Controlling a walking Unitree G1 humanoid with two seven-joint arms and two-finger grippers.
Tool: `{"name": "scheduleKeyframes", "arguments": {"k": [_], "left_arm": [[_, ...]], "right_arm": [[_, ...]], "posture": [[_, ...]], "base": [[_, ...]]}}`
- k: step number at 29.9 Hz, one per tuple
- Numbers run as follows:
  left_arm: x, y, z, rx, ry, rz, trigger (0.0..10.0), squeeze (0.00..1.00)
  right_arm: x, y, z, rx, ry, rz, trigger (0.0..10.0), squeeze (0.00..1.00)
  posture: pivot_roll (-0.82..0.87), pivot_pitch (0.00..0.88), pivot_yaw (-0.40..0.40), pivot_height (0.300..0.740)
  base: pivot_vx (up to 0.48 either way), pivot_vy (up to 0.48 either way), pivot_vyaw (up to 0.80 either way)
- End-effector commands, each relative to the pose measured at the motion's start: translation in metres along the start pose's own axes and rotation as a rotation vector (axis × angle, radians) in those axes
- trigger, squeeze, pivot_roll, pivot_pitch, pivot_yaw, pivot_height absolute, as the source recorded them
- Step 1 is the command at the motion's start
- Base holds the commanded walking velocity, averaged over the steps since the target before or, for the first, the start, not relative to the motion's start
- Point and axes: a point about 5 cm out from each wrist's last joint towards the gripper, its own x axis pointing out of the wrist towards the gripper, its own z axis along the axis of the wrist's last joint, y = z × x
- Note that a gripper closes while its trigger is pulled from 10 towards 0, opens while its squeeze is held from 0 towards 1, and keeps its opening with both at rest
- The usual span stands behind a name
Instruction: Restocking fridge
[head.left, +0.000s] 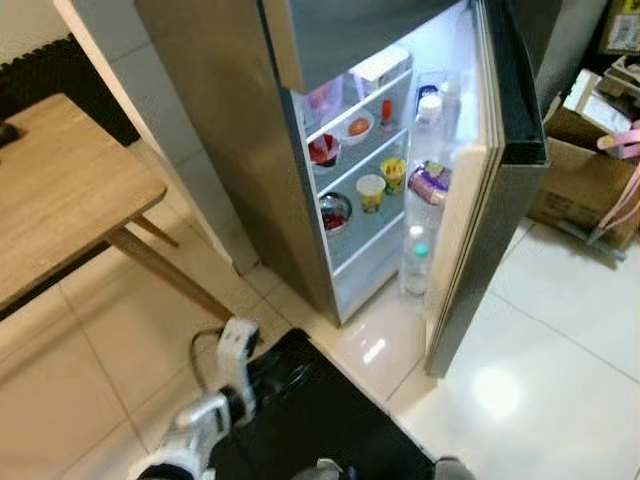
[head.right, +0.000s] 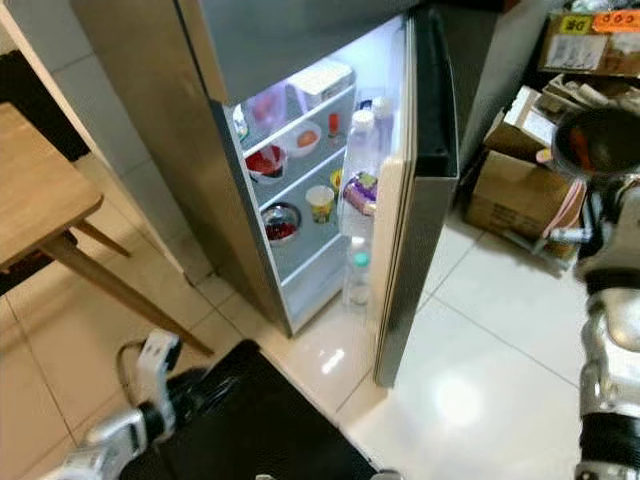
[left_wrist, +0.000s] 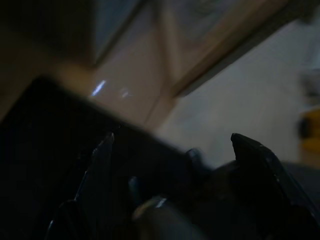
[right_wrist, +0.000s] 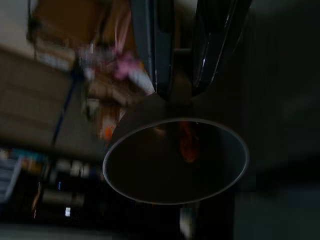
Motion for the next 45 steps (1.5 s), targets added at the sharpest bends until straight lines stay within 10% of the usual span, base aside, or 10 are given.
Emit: {"name": "scheduleKeyframes", "arguments": {"k": [1,8,13,25,38,45], "left_arm": [[-0.017,0.016,-0.016,-0.018,0.050,0.110,10.0,0.00],[-0.044,0.032,-0.046,-0.098,0.122,0.306,10.0,0.00],[-0.053,0.032,-0.064,-0.150,0.152,0.377,10.0,0.00],[-0.060,0.032,-0.076,-0.185,0.172,0.434,10.0,0.00],[-0.063,0.028,-0.084,-0.216,0.174,0.452,10.0,0.00],[-0.064,0.025,-0.090,-0.230,0.178,0.450,10.0,0.00]], "right_arm": [[0.009,0.007,0.012,0.034,-0.019,0.060,10.0,0.00],[0.037,0.038,0.071,0.144,-0.181,0.307,10.0,0.00],[0.032,0.100,0.112,0.261,-0.250,0.690,10.0,0.00],[0.000,0.172,0.118,0.395,-0.012,1.027,10.0,0.00],[-0.032,0.220,0.033,0.427,0.443,0.824,10.0,0.00],[-0.011,0.195,0.015,0.377,0.416,0.519,10.0,0.00]], "posture": [[-0.22,0.102,0.095,0.740],[-0.22,0.083,0.074,0.740],[-0.22,0.071,0.061,0.740],[-0.22,0.065,0.048,0.740],[-0.18,0.052,0.032,0.740],[-0.17,0.037,0.036,0.740]], "base": [[0.000,0.000,0.00],[0.000,0.000,0.00],[0.000,0.000,0.00],[0.000,0.000,0.00],[0.000,0.000,0.00],[0.000,0.000,0.00]]}}
